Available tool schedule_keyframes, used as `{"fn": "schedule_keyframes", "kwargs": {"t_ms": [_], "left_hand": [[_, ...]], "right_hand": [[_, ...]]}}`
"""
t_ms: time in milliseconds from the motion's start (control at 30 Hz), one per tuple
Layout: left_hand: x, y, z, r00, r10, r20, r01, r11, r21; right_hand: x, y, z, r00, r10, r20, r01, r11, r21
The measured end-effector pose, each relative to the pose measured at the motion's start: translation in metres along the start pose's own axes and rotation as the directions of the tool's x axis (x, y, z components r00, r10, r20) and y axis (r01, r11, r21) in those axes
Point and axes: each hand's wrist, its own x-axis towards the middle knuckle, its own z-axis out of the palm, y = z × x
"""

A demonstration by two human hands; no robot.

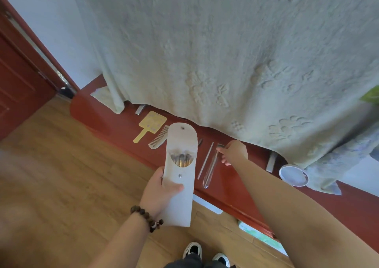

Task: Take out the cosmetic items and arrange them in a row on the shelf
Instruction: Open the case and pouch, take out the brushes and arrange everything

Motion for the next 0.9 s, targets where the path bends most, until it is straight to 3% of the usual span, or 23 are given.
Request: {"fn": "schedule_keyframes", "kwargs": {"t_ms": [67, 100, 167, 233, 300, 400, 567, 767, 900], "left_hand": [[0.001, 0.004, 0.004, 1.000, 0.016, 0.026, -0.016, 1.000, 0.001], [0.002, 0.006, 0.006, 0.999, 0.027, 0.041, -0.027, 1.000, -0.003], [0.003, 0.011, 0.011, 0.996, 0.049, 0.071, -0.048, 0.999, -0.015], [0.004, 0.017, 0.016, 0.992, 0.066, 0.104, -0.063, 0.998, -0.028], [0.005, 0.022, 0.022, 0.987, 0.082, 0.141, -0.076, 0.996, -0.042], [0.006, 0.028, 0.029, 0.975, 0.116, 0.189, -0.102, 0.991, -0.081], [0.006, 0.033, 0.034, 0.962, 0.151, 0.227, -0.135, 0.987, -0.084], [0.005, 0.034, 0.036, 0.952, 0.150, 0.266, -0.142, 0.989, -0.050], [0.005, 0.038, 0.038, 0.954, 0.145, 0.262, -0.139, 0.989, -0.042]], "right_hand": [[-0.009, -0.003, -0.006, 0.975, -0.186, -0.125, 0.173, 0.979, -0.105], [-0.021, -0.008, -0.008, 0.943, -0.287, -0.169, 0.278, 0.958, -0.074], [-0.052, -0.020, -0.012, 0.841, -0.500, -0.205, 0.503, 0.863, -0.043], [-0.084, -0.030, -0.015, 0.717, -0.687, -0.117, 0.682, 0.726, -0.088], [-0.101, -0.032, -0.017, 0.647, -0.763, 0.017, 0.758, 0.640, -0.126], [-0.104, -0.030, -0.024, 0.689, -0.722, 0.065, 0.719, 0.670, -0.185], [-0.108, -0.032, -0.036, 0.681, -0.731, 0.028, 0.720, 0.663, -0.206], [-0.099, -0.042, -0.062, 0.773, -0.601, -0.201, 0.625, 0.777, 0.079], [-0.104, -0.041, -0.064, 0.889, -0.453, -0.072, 0.450, 0.829, 0.333]]}}
